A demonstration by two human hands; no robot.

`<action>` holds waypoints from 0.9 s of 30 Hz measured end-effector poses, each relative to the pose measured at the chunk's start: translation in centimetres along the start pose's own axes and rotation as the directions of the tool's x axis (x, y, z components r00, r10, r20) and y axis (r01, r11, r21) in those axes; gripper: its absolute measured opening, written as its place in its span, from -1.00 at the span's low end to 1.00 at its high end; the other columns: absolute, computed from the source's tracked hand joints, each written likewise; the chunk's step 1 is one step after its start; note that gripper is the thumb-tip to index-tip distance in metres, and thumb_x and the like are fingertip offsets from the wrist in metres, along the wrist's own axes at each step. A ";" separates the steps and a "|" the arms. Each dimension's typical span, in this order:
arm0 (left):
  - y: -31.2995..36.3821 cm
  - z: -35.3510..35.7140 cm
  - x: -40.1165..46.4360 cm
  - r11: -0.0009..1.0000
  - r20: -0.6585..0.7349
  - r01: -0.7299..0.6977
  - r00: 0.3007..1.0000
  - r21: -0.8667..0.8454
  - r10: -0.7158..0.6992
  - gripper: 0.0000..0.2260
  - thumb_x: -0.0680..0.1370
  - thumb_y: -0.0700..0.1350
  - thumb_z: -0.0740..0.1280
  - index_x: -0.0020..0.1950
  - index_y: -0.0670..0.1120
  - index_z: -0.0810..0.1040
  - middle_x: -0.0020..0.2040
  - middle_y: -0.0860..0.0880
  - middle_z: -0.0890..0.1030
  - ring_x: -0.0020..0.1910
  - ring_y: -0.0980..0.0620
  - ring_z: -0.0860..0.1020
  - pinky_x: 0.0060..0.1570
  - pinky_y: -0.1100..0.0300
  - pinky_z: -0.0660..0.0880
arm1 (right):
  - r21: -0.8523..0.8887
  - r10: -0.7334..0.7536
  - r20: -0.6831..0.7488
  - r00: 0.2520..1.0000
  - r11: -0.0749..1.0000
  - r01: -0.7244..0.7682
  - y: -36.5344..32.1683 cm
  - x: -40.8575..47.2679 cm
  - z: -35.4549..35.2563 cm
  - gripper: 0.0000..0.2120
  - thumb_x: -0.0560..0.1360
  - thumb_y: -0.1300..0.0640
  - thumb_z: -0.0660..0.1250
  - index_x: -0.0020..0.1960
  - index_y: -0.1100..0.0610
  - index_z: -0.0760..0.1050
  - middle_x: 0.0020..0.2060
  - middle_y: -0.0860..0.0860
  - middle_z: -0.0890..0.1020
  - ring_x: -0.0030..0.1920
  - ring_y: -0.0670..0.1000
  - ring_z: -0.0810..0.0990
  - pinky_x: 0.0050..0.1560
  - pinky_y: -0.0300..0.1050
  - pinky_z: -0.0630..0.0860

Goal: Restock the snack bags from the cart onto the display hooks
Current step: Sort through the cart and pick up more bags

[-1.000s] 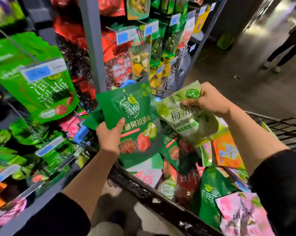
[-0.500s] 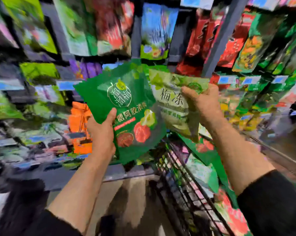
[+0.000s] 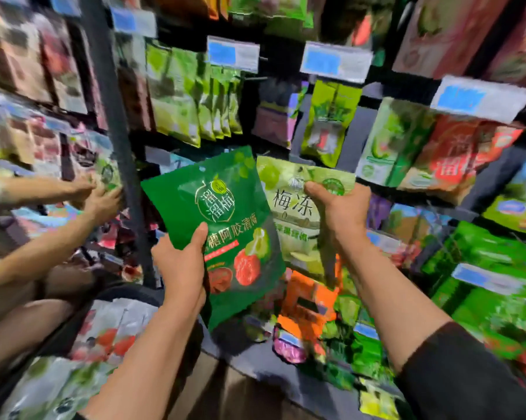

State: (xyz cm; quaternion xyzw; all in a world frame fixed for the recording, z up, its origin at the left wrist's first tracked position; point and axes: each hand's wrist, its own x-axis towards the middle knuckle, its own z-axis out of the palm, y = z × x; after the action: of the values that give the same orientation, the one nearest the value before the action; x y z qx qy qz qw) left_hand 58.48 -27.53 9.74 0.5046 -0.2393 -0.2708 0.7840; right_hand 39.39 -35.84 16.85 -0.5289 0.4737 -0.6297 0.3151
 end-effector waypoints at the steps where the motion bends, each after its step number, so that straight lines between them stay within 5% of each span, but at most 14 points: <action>1: 0.2 -0.8 2.0 1.000 -0.025 -0.009 1.000 -0.004 0.009 -0.86 0.49 -0.29 0.42 -0.13 -0.04 0.60 -0.21 0.15 0.62 -0.29 0.27 0.55 -0.19 0.34 0.48 | 0.027 0.008 0.003 1.000 1.000 -0.008 0.3 0.6 2.6 -0.80 0.28 0.28 0.57 -0.39 0.15 0.56 -0.46 -0.16 0.61 -0.31 -0.02 0.57 -0.13 0.08 0.60; 5: 1.3 -3.1 8.6 0.999 -0.108 -0.051 0.993 -0.009 0.050 -0.77 0.48 -0.30 0.41 -0.19 0.05 0.57 -0.31 0.27 0.62 -0.31 0.33 0.56 -0.16 0.32 0.48 | 0.061 -0.046 0.052 0.998 0.997 0.043 0.5 2.7 11.0 -0.78 0.32 0.15 0.55 -0.26 0.27 0.57 -0.30 0.18 0.68 -0.25 0.00 0.57 -0.13 0.18 0.58; 9: 2.5 -3.9 13.3 0.994 -0.198 -0.106 0.975 0.011 0.106 -0.75 0.48 -0.30 0.42 -0.18 0.07 0.57 -0.29 0.28 0.64 -0.20 0.22 0.58 -0.07 0.24 0.50 | 0.087 -0.088 0.125 0.988 0.993 0.078 -1.5 4.7 18.0 -0.70 0.38 0.27 0.51 -0.39 0.04 0.47 -0.44 -0.16 0.56 -0.34 -0.15 0.54 -0.15 -0.07 0.57; 13: 3.2 -3.5 16.6 0.990 -0.273 -0.141 0.952 0.014 0.139 -0.76 0.49 -0.27 0.41 -0.22 0.08 0.56 -0.21 0.18 0.62 -0.20 0.18 0.58 -0.08 0.22 0.48 | 0.099 -0.157 0.185 0.970 0.985 0.141 -2.9 7.9 23.8 -0.83 0.38 0.22 0.52 -0.28 0.21 0.54 -0.32 0.05 0.62 -0.27 -0.06 0.53 -0.24 -0.08 0.51; 16: 3.4 -2.9 18.9 0.981 -0.326 -0.177 0.925 0.083 0.195 -0.82 0.47 -0.23 0.45 -0.20 0.05 0.58 -0.17 0.09 0.63 -0.11 0.03 0.60 0.04 0.10 0.53 | 0.143 -0.136 0.142 0.981 0.983 0.116 -4.1 10.7 27.7 -0.65 0.36 0.14 0.54 -0.23 0.37 0.45 -0.31 0.15 0.54 -0.26 -0.04 0.42 -0.11 0.09 0.51; 21: 4.9 -0.7 21.1 0.960 -0.344 -0.234 0.898 0.152 0.273 -0.86 0.48 -0.28 0.43 -0.06 -0.06 0.57 -0.17 0.11 0.60 -0.22 0.16 0.56 -0.16 0.32 0.49 | 0.107 -0.054 0.195 0.979 0.994 0.034 -6.1 14.2 32.9 -0.51 0.40 0.13 0.50 -0.36 0.08 0.15 -0.41 -0.05 0.27 -0.35 -0.02 0.24 -0.28 -0.13 0.23; 27: 4.5 -0.7 23.3 0.957 -0.383 -0.227 0.880 0.177 0.280 -0.86 0.47 -0.27 0.44 -0.06 -0.04 0.60 -0.10 0.00 0.66 -0.13 0.05 0.61 0.03 0.10 0.53 | 0.103 0.034 0.188 0.981 0.993 -0.054 -5.6 15.3 36.4 -0.50 0.42 0.17 0.48 -0.39 0.11 0.15 -0.45 -0.03 0.25 -0.44 -0.02 0.20 -0.35 -0.12 0.24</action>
State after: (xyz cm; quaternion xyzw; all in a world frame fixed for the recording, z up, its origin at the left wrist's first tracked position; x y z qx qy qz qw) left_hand 76.99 -41.06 15.98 0.5628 -0.1530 -0.0397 0.8114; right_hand 71.40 -57.21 27.34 -0.5572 0.4192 -0.5949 0.4000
